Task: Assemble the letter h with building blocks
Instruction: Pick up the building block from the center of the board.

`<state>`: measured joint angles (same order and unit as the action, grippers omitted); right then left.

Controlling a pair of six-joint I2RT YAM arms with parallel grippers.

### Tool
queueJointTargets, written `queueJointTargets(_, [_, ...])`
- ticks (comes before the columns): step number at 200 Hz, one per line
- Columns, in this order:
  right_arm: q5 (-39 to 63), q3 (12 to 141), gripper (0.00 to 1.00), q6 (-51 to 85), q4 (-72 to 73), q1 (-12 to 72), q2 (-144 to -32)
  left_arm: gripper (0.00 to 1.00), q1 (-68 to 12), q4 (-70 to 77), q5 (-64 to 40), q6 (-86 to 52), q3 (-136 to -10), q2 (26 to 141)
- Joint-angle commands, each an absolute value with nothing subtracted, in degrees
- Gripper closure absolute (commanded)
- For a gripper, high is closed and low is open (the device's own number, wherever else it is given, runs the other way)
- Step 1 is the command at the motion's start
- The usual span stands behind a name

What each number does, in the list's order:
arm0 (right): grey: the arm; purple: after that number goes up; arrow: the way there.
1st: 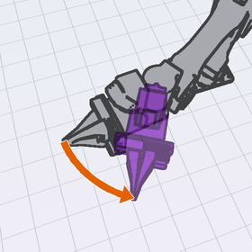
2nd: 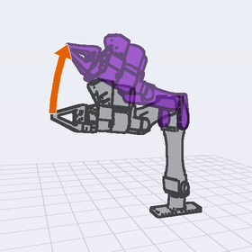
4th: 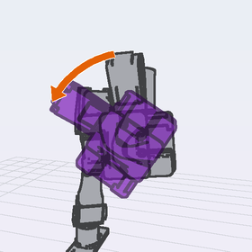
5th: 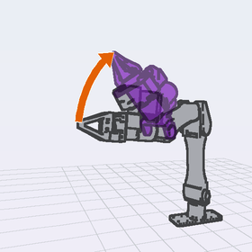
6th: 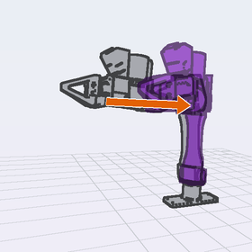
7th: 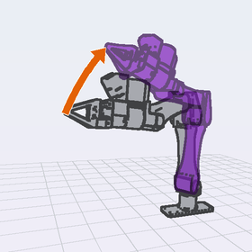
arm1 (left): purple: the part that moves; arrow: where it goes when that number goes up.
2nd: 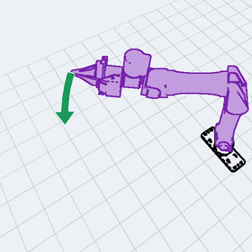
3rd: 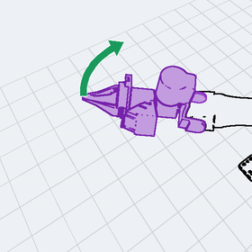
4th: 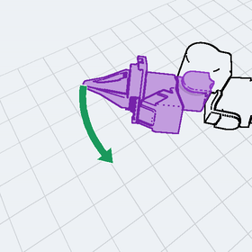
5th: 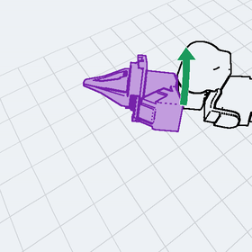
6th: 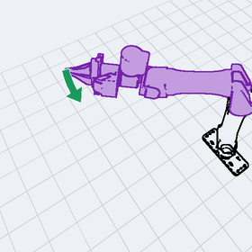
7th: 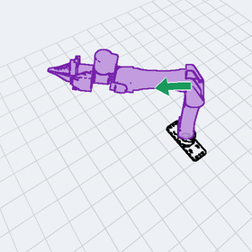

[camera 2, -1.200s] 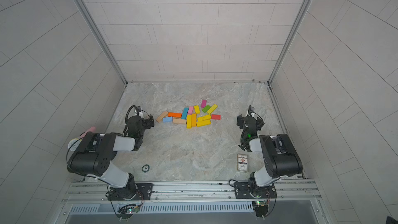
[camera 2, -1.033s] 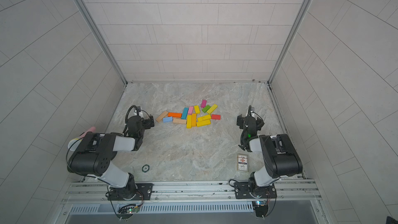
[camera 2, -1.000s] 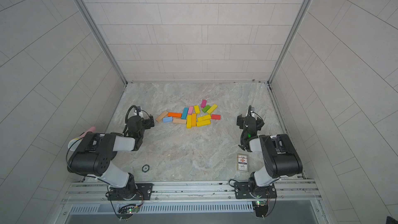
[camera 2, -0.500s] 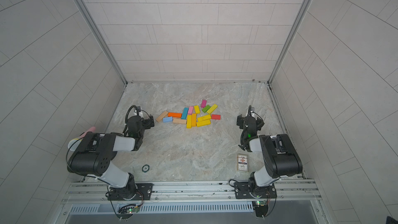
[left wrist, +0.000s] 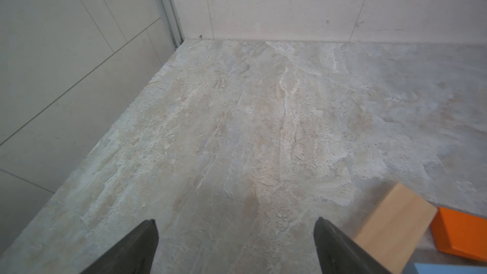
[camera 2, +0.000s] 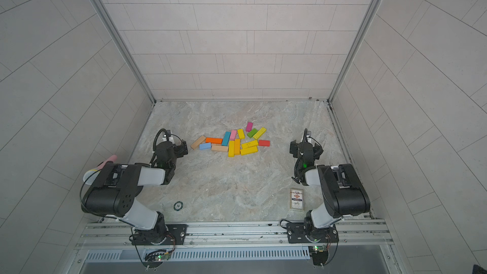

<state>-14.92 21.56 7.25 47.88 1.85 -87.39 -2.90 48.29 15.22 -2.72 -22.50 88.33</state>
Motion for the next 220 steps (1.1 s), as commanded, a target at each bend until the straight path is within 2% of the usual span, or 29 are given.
queueJointTargets(1, [-16.5, 22.0, 0.00, 5.4, 49.1, 2.4, -86.8, 0.00, -2.7, 44.2, 20.3, -4.0, -24.3, 84.0])
queueJointTargets(20, [-16.4, 23.5, 0.00, 6.2, 45.2, 2.2, -86.4, 0.00, -2.7, 38.3, 18.5, -3.3, -26.4, 81.1])
queueJointTargets(47, [-15.6, 23.1, 0.00, 5.7, 47.4, 1.5, -85.3, 0.00, -2.7, 32.1, 17.4, -2.7, -29.6, 77.7])
queueJointTargets(60, [-19.6, 28.8, 0.00, 5.3, 29.2, 3.8, -77.8, 0.00, -2.7, 30.3, 14.9, -2.4, -30.9, 72.9])
queueJointTargets(70, [-20.2, 34.4, 0.00, 10.0, 17.8, 3.9, -73.5, 0.00, -2.8, 30.2, 13.6, -3.1, -31.6, 69.3])
queueJointTargets(93, [-20.1, 41.9, 0.00, 16.1, 6.7, 5.2, -70.8, 0.00, -2.7, 29.0, 18.9, -16.0, -34.5, 64.9])
queueJointTargets(107, [-25.1, 47.4, 0.00, 20.2, -1.5, 6.8, -72.8, 0.00, -2.4, 23.3, 20.0, -24.7, -37.5, 63.5])
queueJointTargets(120, [-30.6, 52.6, 0.00, 38.3, -13.8, 6.2, -76.0, 0.00, -2.1, 20.3, 16.5, -29.8, -38.8, 61.7])
queueJointTargets(127, [-28.2, 56.9, 0.00, 49.9, -26.5, 4.5, -77.9, 0.00, -1.9, 21.6, 13.3, -30.6, -38.1, 60.6])
queueJointTargets(132, [-23.7, 58.8, 0.00, 52.7, -30.5, 2.6, -79.2, 0.00, -1.7, 23.6, 10.2, -30.8, -37.1, 59.6])
queueJointTargets(145, [-5.0, 58.4, 0.00, 48.1, -25.6, -1.7, -81.1, 0.00, -1.3, 35.4, 3.6, -32.1, -32.3, 57.7])
queueJointTargets(152, [-0.1, 57.2, 0.03, 48.6, -23.2, -2.8, -81.7, 0.00, -0.9, 39.3, 4.7, -38.5, -30.0, 57.0])
queueJointTargets(165, [3.5, 53.6, 0.00, 51.1, -18.3, -3.0, -81.0, 0.00, 1.0, 27.8, 11.6, -61.1, -29.9, 55.2])
queueJointTargets(173, [6.5, 51.8, 0.00, 50.5, -15.1, -3.0, -80.0, 0.00, 3.2, 18.0, 11.2, -72.4, -30.9, 55.0])
queueJointTargets(181, [7.6, 51.3, 0.00, 49.2, -14.5, -2.4, -78.9, 0.00, 6.0, 16.8, 6.3, -74.7, -30.7, 56.0])
queueJointTargets(200, [3.4, 53.4, 0.00, 43.7, -19.3, 0.5, -76.7, 0.00, 10.0, 36.0, -8.4, -71.7, -27.5, 61.4])
queueJointTargets(210, [1.7, 54.3, 0.00, 41.7, -21.7, 1.9, -75.6, 0.00, 10.3, 43.3, -11.3, -72.7, -26.5, 63.8])
queueJointTargets(220, [0.3, 54.4, 0.00, 40.5, -23.5, 3.5, -74.7, 0.00, 10.3, 44.1, -12.1, -76.5, -26.0, 64.4])
